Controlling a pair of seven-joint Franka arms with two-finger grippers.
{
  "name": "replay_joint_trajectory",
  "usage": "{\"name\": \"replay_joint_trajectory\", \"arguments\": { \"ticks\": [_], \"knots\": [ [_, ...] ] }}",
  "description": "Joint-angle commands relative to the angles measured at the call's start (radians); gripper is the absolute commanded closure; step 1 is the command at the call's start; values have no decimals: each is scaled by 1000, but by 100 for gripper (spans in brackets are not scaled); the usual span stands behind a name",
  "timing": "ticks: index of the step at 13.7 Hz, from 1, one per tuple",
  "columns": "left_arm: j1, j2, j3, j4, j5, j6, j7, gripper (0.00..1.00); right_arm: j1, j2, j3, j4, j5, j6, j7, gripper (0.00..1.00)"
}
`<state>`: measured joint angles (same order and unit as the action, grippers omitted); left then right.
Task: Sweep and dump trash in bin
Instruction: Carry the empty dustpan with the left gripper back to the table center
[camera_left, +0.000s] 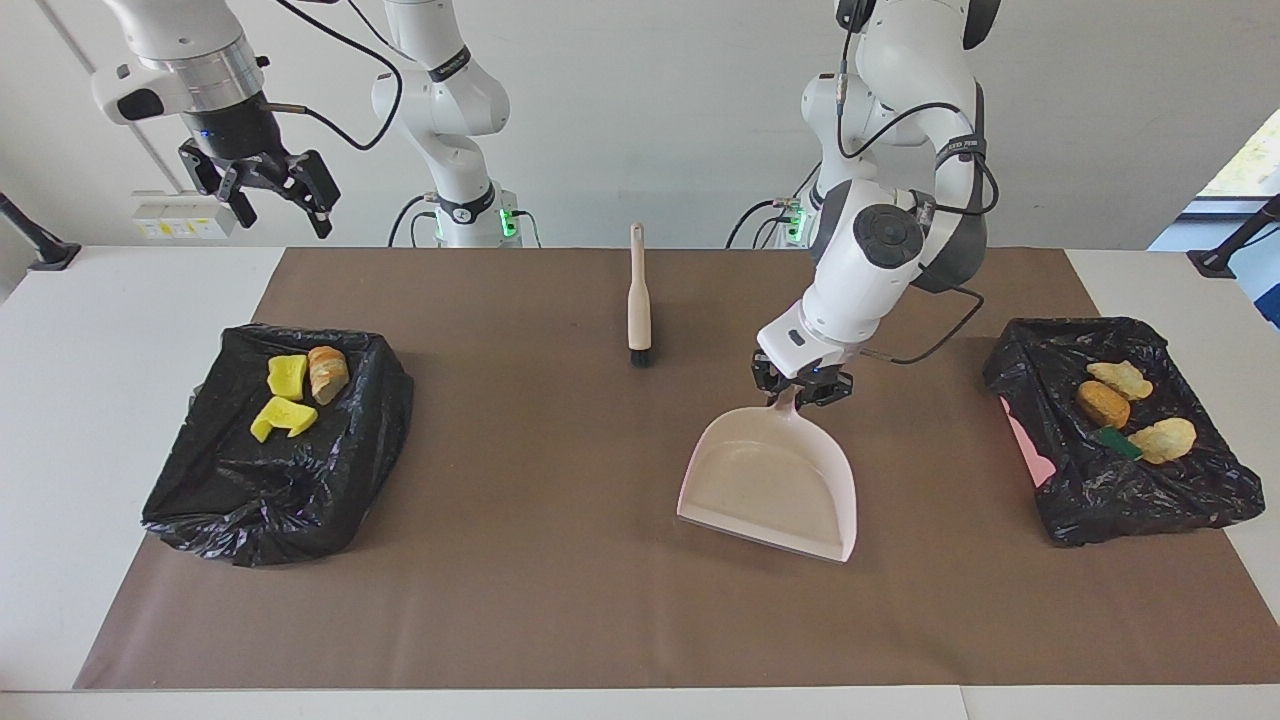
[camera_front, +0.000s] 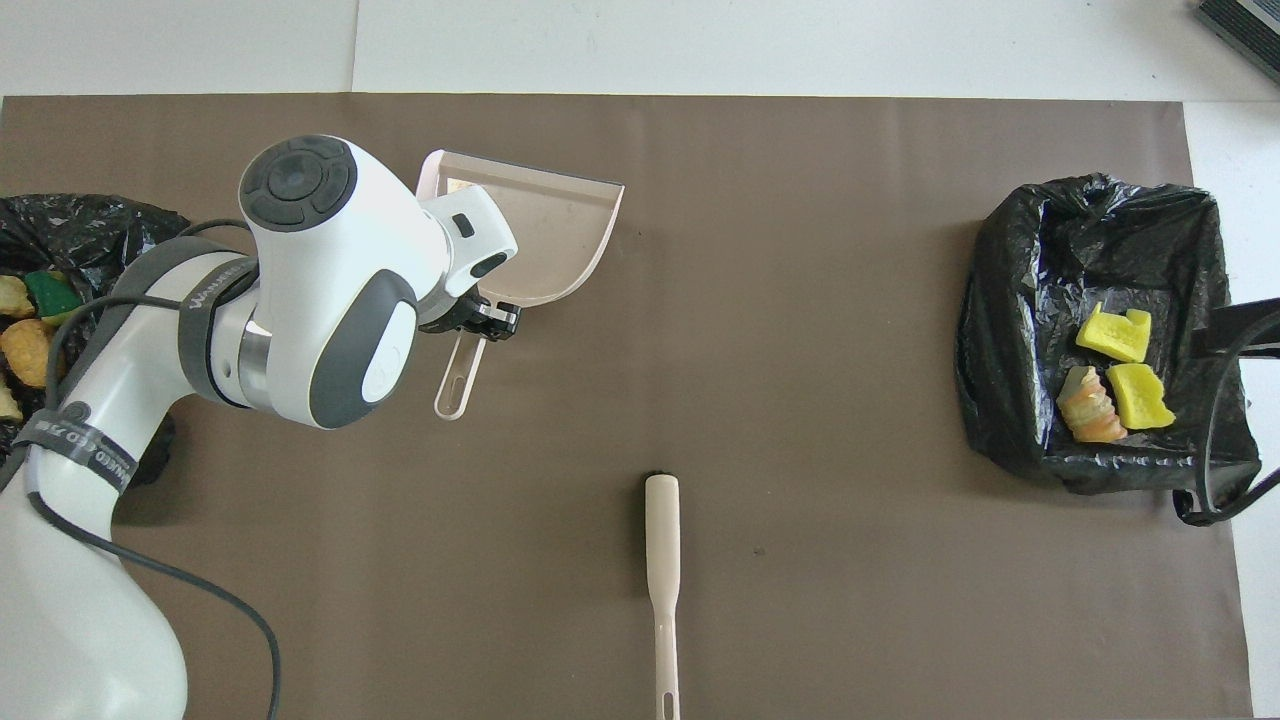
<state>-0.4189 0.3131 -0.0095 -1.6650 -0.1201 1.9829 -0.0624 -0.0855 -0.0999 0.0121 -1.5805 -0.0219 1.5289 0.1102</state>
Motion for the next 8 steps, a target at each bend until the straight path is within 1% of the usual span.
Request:
{"name": "replay_joint_trajectory", "arguments": {
  "ticks": [1,2,3,4,5,7,8],
  "knots": [
    [-84,96,22,127,-19,11,-106,100,76,-11,-75,-10,-30,-12,-10,0],
    [-86,133,20,172,-23,8,-141,100,125,-11,-121,-10,-30,-13,-10,0],
    [-95,144,20,182,-35,14,-149,100,162,-12,-159,-10,-30,-13,-12,0],
    [-118,170,20,191,-35,20,-152,100,165,-14,-165,-9,-26,-12,-15,0],
    [-141,223,23,242,-30,10,-158,100,165,-14,-162,-7,-12,-12,-15,0],
    [-161,355,28,412,-26,-56,-187,100,167,-15,-150,-7,-9,-12,-15,0],
    [-175,392,32,460,-26,-70,-215,100,167,-15,-144,-7,-9,-12,-15,0]
  ]
}}
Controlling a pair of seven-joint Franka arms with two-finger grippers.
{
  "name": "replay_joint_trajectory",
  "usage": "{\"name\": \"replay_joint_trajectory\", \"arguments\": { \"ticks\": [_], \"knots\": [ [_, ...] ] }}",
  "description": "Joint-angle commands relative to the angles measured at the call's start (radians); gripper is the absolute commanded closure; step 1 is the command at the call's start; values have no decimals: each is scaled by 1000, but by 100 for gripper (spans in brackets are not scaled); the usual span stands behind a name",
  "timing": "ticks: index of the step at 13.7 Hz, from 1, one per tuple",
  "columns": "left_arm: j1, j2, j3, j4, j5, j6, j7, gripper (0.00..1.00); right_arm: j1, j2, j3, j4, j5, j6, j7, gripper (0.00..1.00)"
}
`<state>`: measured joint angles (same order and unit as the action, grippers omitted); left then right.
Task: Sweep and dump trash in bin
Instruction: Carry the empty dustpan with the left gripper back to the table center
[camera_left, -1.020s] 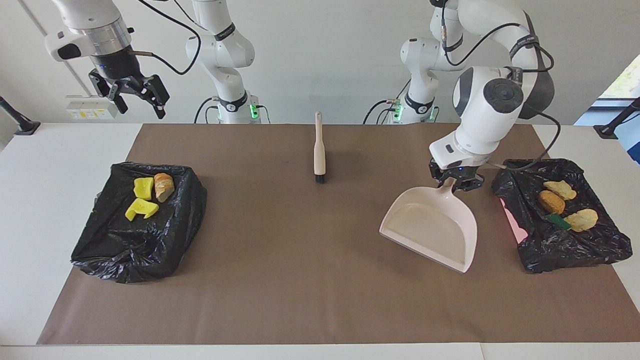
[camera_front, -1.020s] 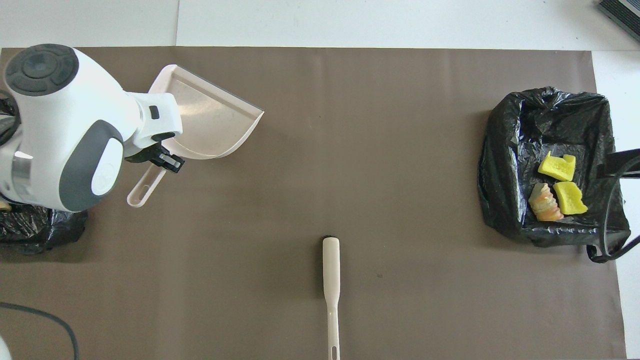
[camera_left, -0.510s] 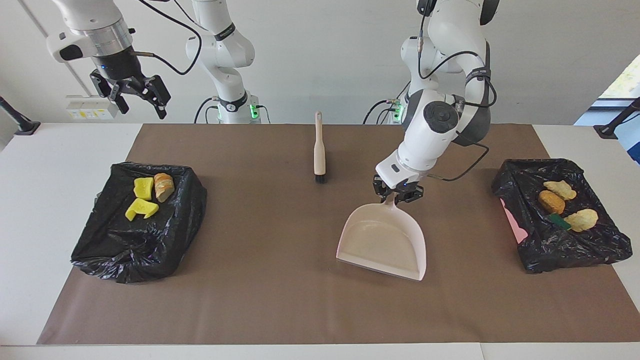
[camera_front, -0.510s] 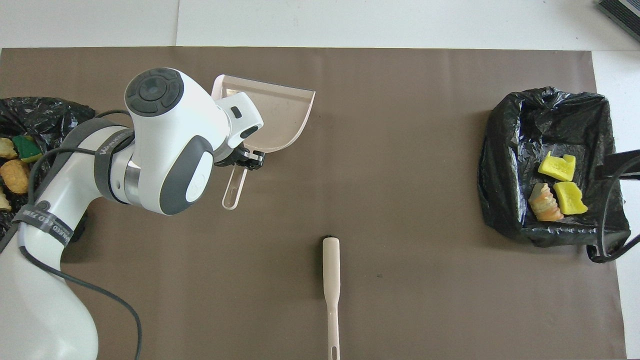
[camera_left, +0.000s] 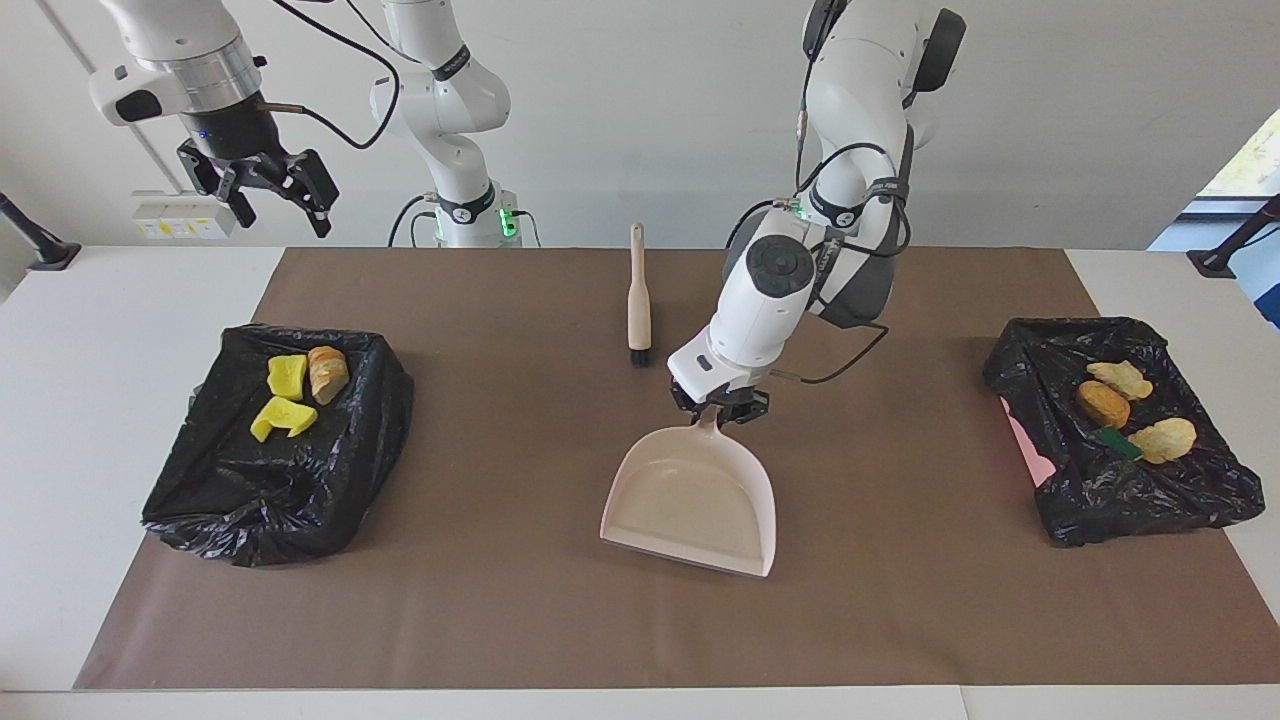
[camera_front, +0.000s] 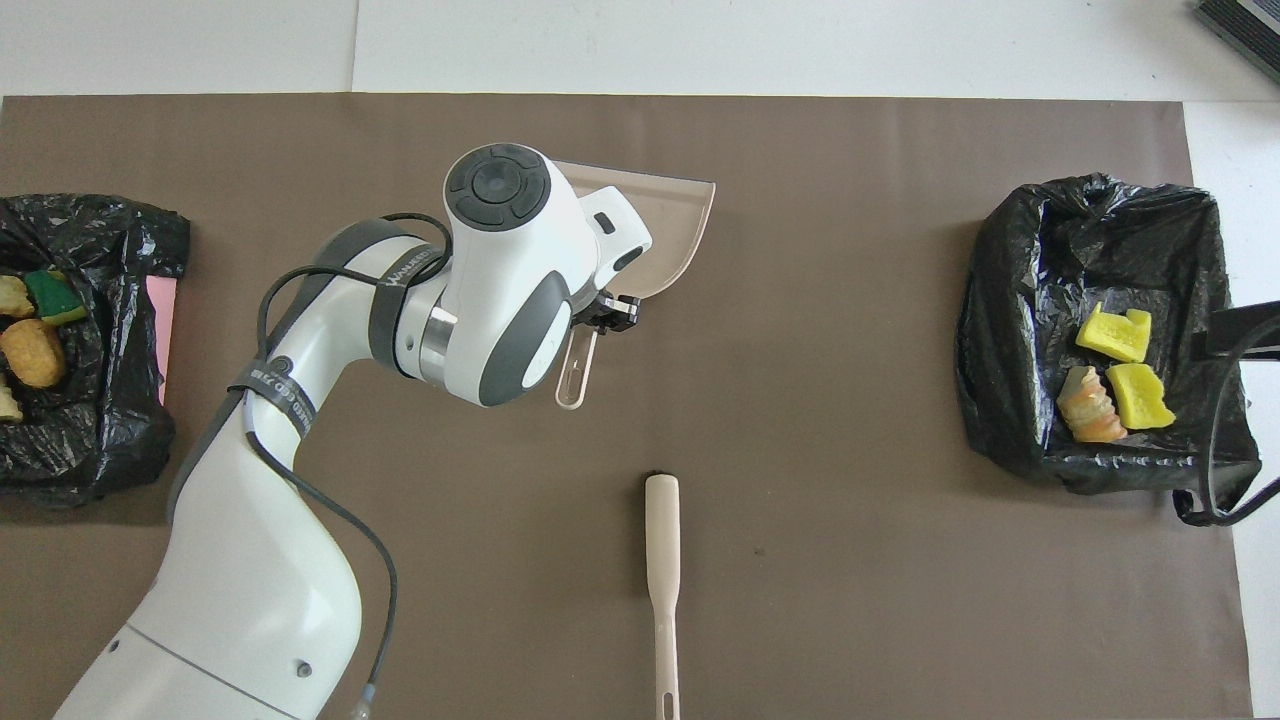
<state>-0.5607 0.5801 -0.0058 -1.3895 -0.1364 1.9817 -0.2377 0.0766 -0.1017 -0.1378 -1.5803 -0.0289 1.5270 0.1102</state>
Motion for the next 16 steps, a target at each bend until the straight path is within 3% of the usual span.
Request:
{"name": "replay_joint_trajectory", "arguments": {
  "ticks": [1,7,8,10,11,13,16],
  "knots": [
    [-37,130,24,191,-9,-66,-58,100,5,-13,6,-7,-2,-10,-15,0],
    [-87,113,26,142,-2,-75,-216,100,5,-13,6,-7,-2,-10,-17,0],
    [-87,113,27,141,4,-72,-229,91,5,-15,6,-7,-2,-13,-23,0],
    [-85,109,27,112,6,-55,-229,42,3,-15,9,-9,19,-34,-64,0],
    [-85,104,27,110,8,-55,-230,35,-9,-10,1,-7,71,-41,-81,0],
    [-85,104,29,110,47,-53,-226,0,-20,5,-3,15,78,-53,-95,0],
    [-74,95,27,115,109,-47,-219,0,-12,45,1,65,76,-62,-93,0]
  ]
}}
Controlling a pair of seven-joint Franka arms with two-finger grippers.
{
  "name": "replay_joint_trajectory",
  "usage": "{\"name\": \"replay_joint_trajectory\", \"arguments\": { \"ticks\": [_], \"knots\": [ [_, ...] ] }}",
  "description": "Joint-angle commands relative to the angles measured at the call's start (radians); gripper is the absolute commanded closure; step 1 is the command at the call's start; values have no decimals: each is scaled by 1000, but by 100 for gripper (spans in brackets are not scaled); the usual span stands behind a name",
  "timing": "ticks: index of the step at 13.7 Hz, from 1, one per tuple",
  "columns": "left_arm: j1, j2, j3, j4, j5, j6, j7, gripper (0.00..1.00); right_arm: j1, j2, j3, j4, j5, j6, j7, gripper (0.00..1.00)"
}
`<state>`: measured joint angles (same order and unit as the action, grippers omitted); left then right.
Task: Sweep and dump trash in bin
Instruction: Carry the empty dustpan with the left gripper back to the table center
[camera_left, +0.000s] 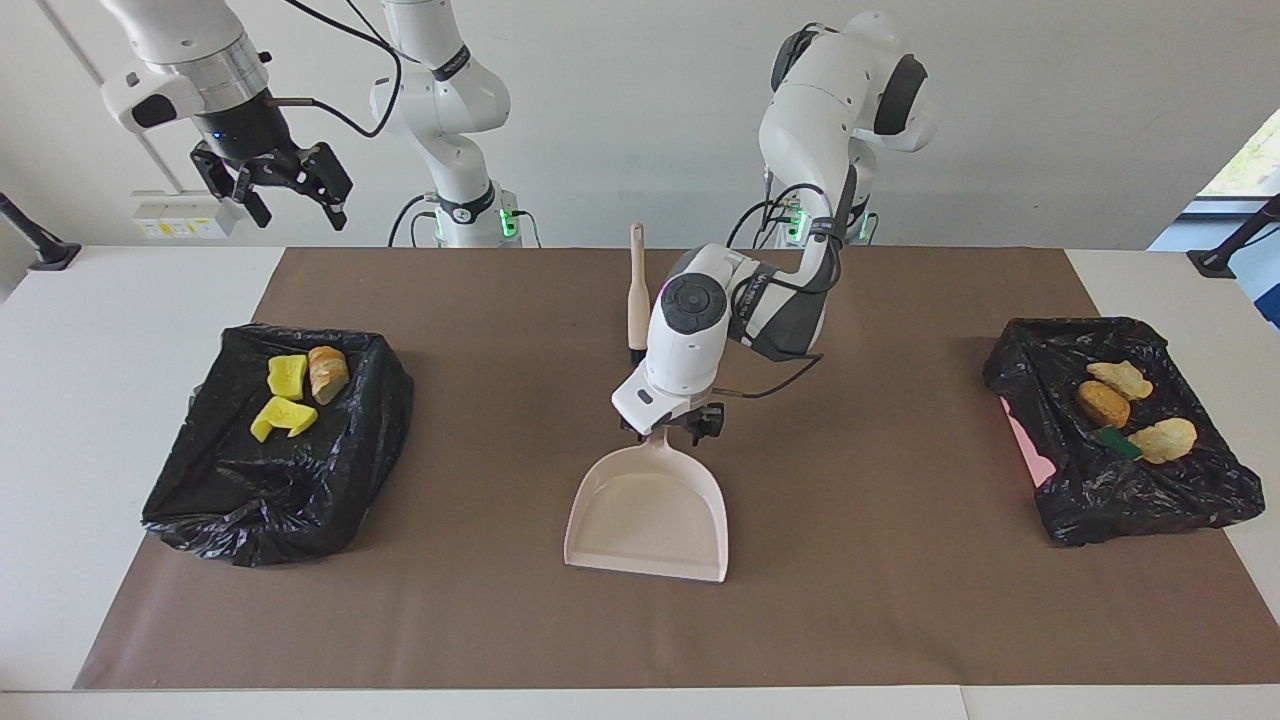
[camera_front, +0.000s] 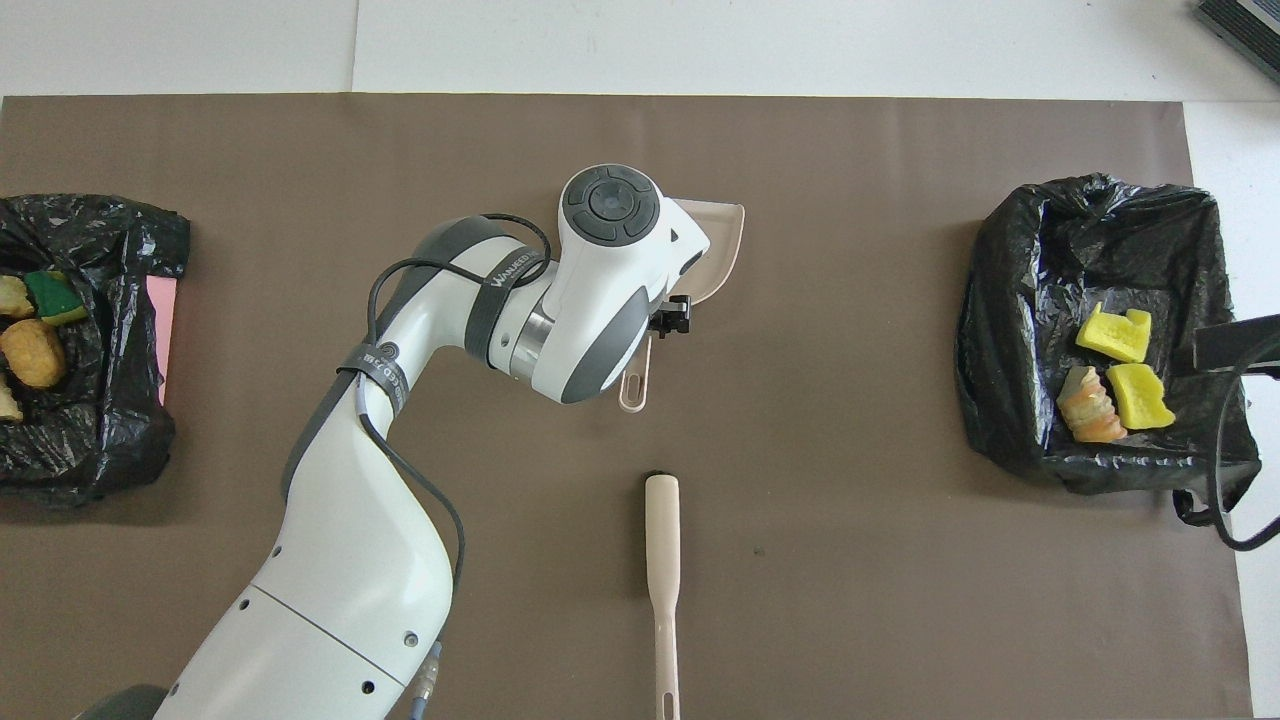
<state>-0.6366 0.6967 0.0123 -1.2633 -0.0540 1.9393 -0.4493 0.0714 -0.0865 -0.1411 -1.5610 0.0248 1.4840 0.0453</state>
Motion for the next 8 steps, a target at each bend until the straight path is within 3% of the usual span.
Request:
{"name": "replay_joint_trajectory", "arguments": {
  "ticks": [1,8],
  "knots": [
    [9,-58,11,-16,25,-8,-2,0,5,18,6,27,20,-11,-28,0],
    [158,-305,18,-143,85,-31,162,0,10,11,12,7,-72,25,-81,0]
  ]
}}
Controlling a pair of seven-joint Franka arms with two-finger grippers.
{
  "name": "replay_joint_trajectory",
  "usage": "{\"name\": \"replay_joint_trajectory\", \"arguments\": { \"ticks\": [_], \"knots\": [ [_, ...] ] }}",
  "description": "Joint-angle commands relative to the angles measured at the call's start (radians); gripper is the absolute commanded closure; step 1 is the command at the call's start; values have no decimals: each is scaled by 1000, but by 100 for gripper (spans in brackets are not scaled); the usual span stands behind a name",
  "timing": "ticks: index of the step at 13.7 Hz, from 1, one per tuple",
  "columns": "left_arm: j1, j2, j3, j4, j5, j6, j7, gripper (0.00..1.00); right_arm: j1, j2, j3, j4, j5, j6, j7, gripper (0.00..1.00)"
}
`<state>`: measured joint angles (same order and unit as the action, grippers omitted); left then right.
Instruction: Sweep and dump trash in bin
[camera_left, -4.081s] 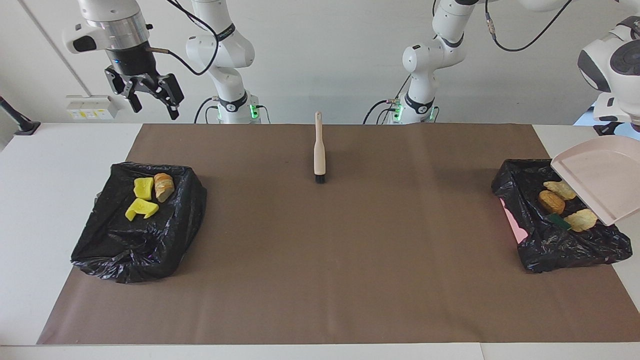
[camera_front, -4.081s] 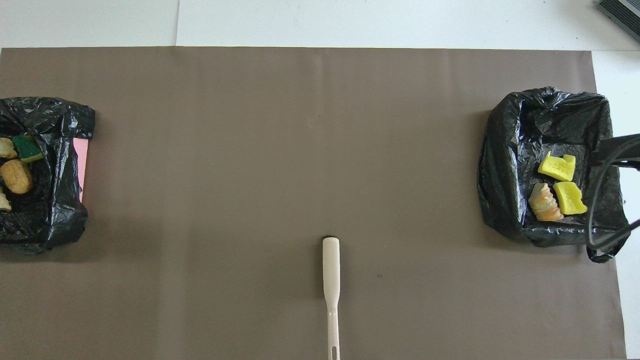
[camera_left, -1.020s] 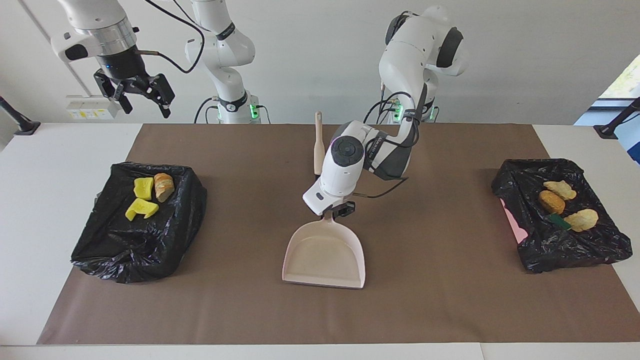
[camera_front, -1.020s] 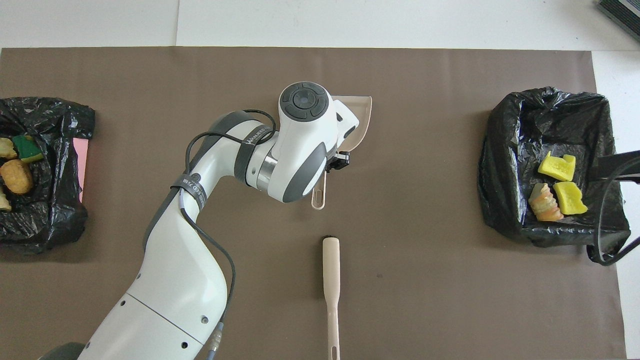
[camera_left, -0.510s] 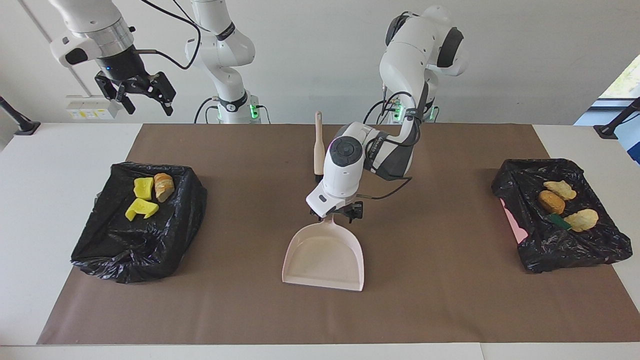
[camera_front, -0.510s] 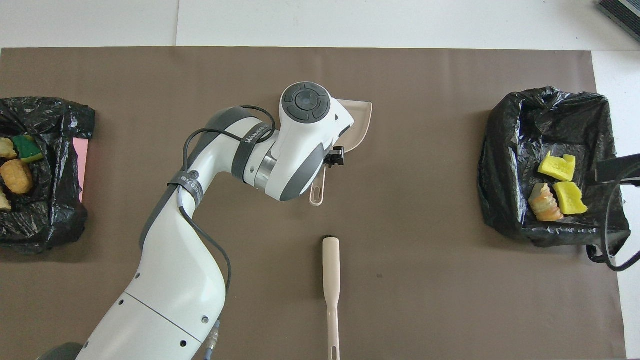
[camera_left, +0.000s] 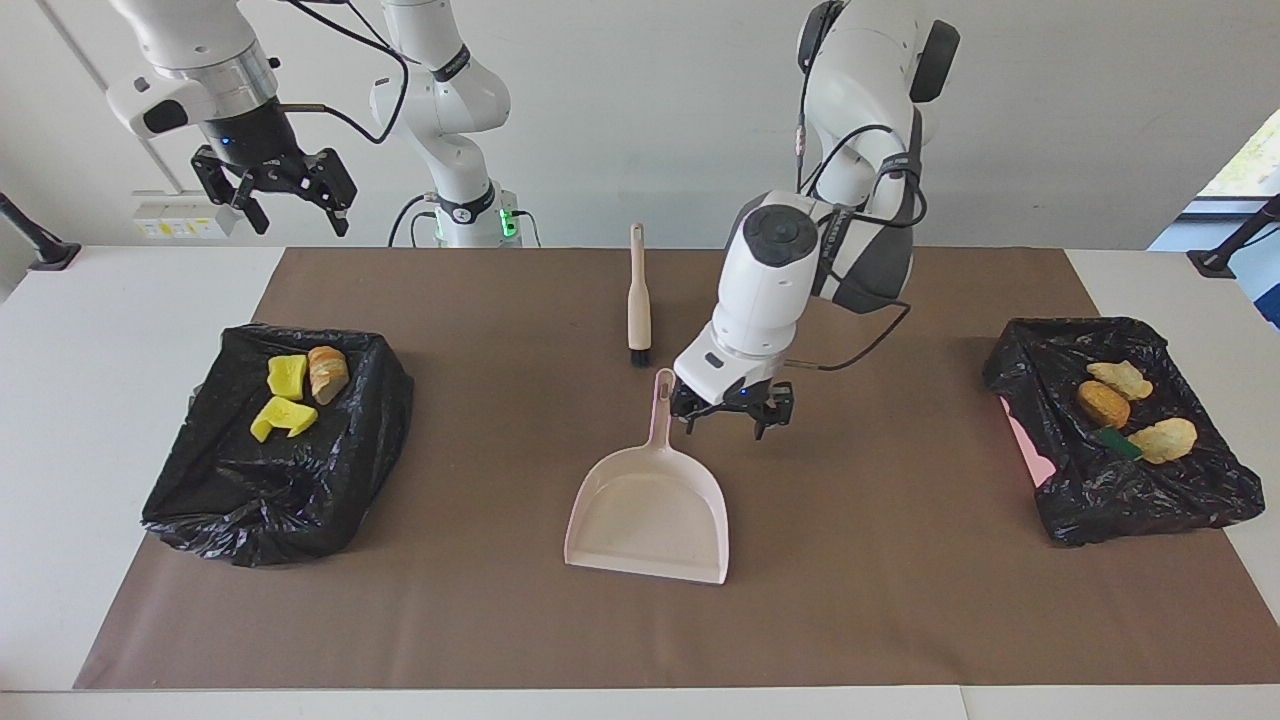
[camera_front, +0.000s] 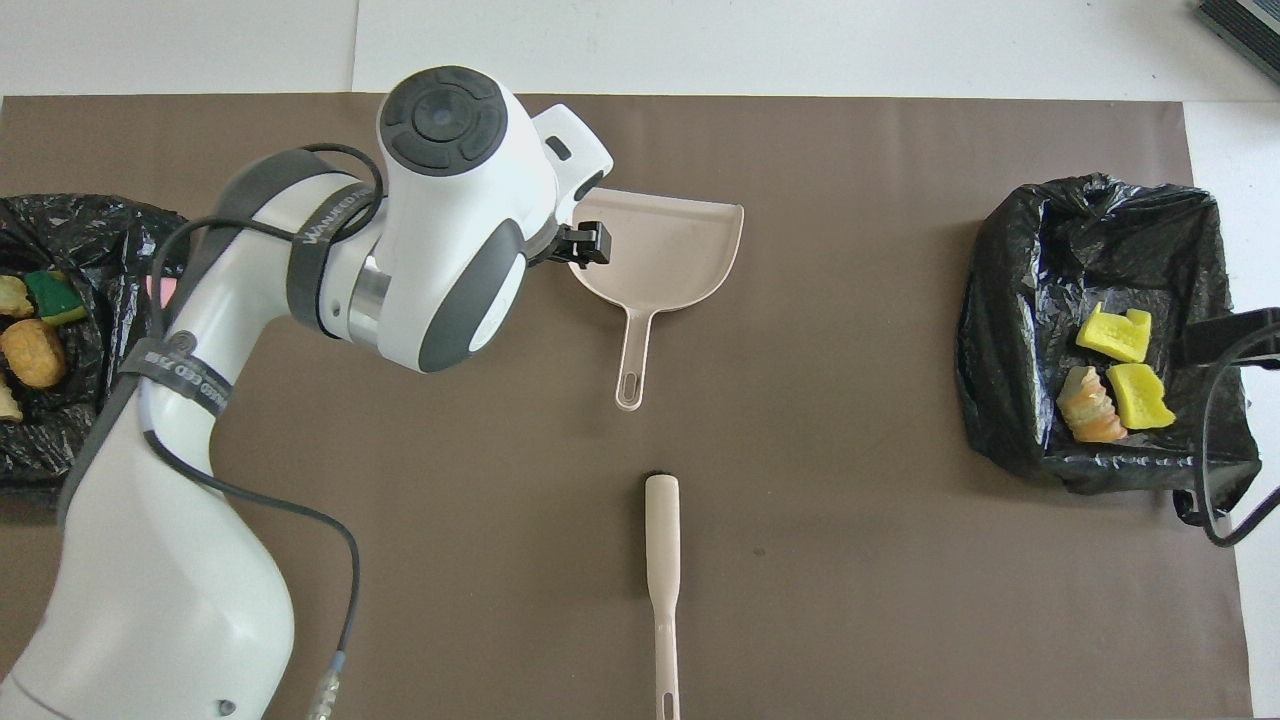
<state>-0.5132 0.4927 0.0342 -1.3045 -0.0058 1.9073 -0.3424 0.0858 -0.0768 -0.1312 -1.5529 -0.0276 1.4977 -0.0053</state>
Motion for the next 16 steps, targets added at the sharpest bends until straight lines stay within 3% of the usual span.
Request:
{"name": "replay_joint_trajectory", "arguments": {
  "ticks": [1,4,9,13,16],
  "knots": [
    [73,-138,-5,-117,38,-4,113,0,-4,2,2,-3,-18,13,-27,0],
    [178,-248,-5,-131,37,-98,328,0,-4,2,2,-3,-18,13,-30,0],
    [329,-396,-4,-127,33,-275,512,0,-4,0,2,-3,-18,13,-30,0],
    [407,-526,-4,-143,26,-500,560,0,-4,0,2,-4,-18,13,-30,0],
    [407,-591,0,-226,26,-508,547,0,-6,0,2,-4,-18,13,-32,0]
  ]
}}
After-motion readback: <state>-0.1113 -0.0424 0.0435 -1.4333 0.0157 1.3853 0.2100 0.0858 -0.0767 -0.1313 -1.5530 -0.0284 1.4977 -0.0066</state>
